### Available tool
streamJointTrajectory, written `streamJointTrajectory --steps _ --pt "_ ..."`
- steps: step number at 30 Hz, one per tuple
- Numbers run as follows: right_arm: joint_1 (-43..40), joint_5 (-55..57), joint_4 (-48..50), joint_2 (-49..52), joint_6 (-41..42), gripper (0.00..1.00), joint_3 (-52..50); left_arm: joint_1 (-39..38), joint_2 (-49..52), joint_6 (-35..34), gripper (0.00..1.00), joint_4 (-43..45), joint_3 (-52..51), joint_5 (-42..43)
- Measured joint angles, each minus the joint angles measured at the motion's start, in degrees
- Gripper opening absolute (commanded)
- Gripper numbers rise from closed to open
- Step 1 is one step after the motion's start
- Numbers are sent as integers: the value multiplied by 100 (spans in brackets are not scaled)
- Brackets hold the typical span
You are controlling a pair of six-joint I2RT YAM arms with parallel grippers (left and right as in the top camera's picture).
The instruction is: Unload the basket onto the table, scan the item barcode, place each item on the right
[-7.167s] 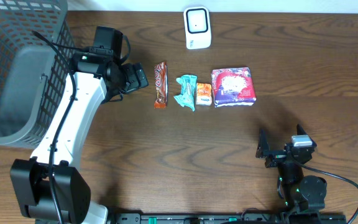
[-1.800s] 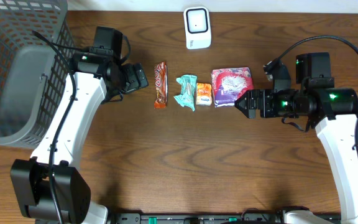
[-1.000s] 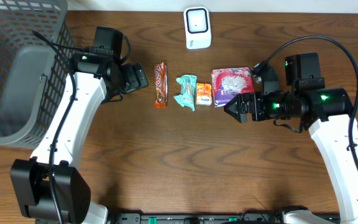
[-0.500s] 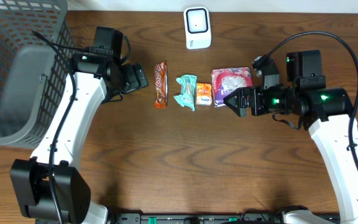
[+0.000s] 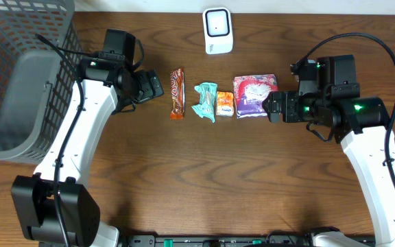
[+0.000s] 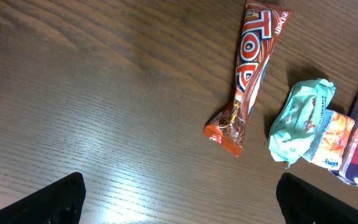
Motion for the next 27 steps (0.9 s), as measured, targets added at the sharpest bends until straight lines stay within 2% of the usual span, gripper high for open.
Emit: streamJointTrajectory --steps 4,11,27 --pt "0 348 -39 0 96 99 0 0 0 -2 98 0 0 0" --pt "0 1161 -184 2 1016 99 -13 0 0 0 98 0 0 0" --pt "0 1244 -297 4 1200 99 -13 0 0 -2 98 0 0 0"
